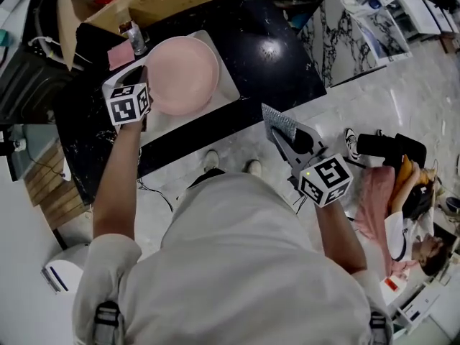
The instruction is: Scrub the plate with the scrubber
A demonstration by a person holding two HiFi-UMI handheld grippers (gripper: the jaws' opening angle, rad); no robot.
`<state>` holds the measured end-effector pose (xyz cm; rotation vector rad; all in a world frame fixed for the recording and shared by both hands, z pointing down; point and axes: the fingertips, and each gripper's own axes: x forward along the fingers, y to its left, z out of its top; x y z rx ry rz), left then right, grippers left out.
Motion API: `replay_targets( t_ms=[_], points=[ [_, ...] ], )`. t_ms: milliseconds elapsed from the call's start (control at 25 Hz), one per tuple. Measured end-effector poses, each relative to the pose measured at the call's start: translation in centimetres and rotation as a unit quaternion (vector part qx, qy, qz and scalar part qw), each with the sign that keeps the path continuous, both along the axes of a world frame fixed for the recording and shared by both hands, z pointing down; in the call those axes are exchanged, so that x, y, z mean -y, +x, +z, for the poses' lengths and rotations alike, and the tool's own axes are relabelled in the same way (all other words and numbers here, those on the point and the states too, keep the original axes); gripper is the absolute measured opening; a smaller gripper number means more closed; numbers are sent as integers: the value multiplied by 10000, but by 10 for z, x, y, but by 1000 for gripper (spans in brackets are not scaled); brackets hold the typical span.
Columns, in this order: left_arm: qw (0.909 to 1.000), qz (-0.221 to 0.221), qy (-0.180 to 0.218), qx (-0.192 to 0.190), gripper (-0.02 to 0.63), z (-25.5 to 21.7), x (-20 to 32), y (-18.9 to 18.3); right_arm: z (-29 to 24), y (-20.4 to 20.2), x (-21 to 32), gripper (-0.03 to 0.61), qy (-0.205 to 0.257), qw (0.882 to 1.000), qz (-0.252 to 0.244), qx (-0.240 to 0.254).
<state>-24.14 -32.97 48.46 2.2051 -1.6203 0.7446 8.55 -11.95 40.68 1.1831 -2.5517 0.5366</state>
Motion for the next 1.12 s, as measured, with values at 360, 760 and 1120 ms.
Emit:
replay_targets(
  t_ms=[360, 760, 1120],
  points=[
    [9918, -568, 469, -1045, 13, -68, -32, 28, -34, -8, 57, 78, 687, 9965, -465, -39],
    [9838, -453, 557, -1643, 14, -98, -59, 95, -41, -41, 144, 78, 1358, 9752, -979, -1450],
    [9811, -400, 481, -1831, 20, -97, -73, 134, -31, -62, 171, 77, 1937, 9276, -1089, -3004]
  ],
)
